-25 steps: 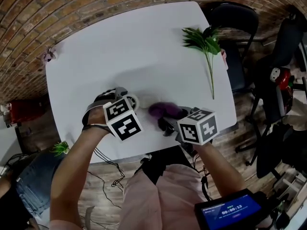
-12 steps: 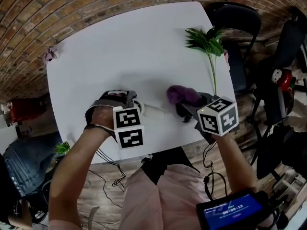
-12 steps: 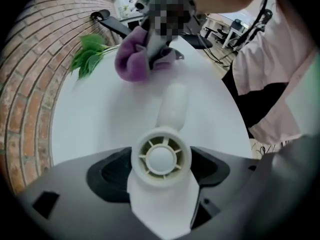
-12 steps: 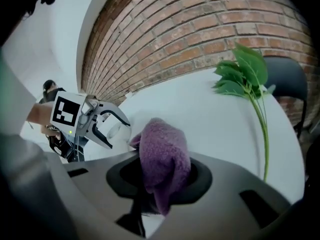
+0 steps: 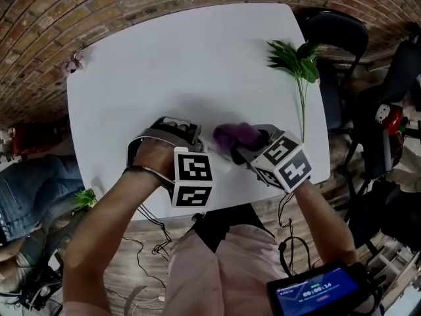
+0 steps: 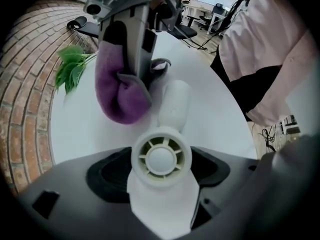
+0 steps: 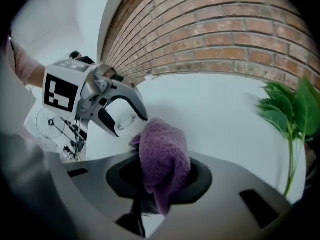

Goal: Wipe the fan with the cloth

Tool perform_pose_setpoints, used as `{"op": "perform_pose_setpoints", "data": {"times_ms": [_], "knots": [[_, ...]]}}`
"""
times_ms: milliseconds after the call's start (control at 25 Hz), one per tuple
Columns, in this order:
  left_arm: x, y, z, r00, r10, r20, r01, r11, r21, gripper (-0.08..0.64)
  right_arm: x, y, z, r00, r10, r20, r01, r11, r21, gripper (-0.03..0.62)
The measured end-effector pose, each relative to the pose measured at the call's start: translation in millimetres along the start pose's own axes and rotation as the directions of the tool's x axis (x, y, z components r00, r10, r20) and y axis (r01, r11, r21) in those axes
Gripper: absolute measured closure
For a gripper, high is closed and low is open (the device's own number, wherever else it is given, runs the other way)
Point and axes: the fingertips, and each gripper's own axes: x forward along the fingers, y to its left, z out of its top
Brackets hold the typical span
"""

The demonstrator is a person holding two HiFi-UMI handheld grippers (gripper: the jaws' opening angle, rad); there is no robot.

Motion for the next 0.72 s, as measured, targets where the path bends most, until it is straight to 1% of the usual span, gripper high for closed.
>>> {"op": "perform_pose_setpoints", "data": {"times_ms": [80,120,200,280,320,440,480,520,560,600,640,720], "knots": [[0.3,-0.2,0.3,1.0,0.002,0.007,-0.002,1.0,0.006,0.193,10.6,13.1,-0.7,0.998,0.035,-0.056,-0.042,0.991,-0.126,0.494],[0.5,-0.4,0.5,1.0,0.004,0.009,-0.004,1.0,0.012,0.193,15.1,19.4,-0.8,0.995,0.053,-0.083,-0.069,0.978,-0.199,0.494],[0.9,-0.7,1.7,1.0,0.009,0.005,-0.009,1.0,0.028,0.193,20.8,27.0,-0.4,0.988,0.074,-0.136,-0.118,0.932,-0.344,0.494],[1.5,-0.7,2.9,1.0,0.016,-0.009,-0.016,0.999,0.051,0.193,23.1,30.1,0.3,0.979,0.083,-0.184,-0.162,0.867,-0.471,0.494],[2.0,-0.8,3.1,1.0,0.021,-0.019,-0.02,0.998,0.064,0.193,24.4,32.0,0.5,0.975,0.088,-0.205,-0.186,0.827,-0.53,0.494],[4.2,-0.5,2.5,0.999,0.029,-0.045,-0.025,0.996,0.082,0.192,27.7,40.9,-1.4,0.962,0.102,-0.254,-0.253,0.685,-0.683,0.494],[4.8,-0.4,2.4,0.998,0.027,-0.048,-0.023,0.997,0.08,0.192,27.3,43.9,-3.4,0.958,0.104,-0.268,-0.27,0.641,-0.718,0.494],[5.3,-0.4,2.5,0.999,0.024,-0.048,-0.02,0.997,0.076,0.192,26.1,46.4,-6.1,0.954,0.108,-0.28,-0.286,0.607,-0.742,0.495],[5.7,-0.5,2.6,0.999,0.021,-0.047,-0.017,0.997,0.071,0.191,24.5,48.4,-9.4,0.95,0.115,-0.29,-0.301,0.581,-0.756,0.495],[6.1,-0.6,2.8,0.999,0.019,-0.047,-0.016,0.998,0.067,0.19,22.6,49.8,-13.0,0.946,0.123,-0.3,-0.316,0.564,-0.763,0.495],[6.5,-0.7,2.9,0.999,0.018,-0.047,-0.015,0.998,0.063,0.191,20.6,50.5,-16.7,0.942,0.131,-0.31,-0.329,0.553,-0.766,0.496],[7.1,-0.5,2.6,0.999,0.02,-0.05,-0.017,0.998,0.061,0.19,16.8,51.1,-23.8,0.932,0.143,-0.332,-0.355,0.539,-0.764,0.497]]}}
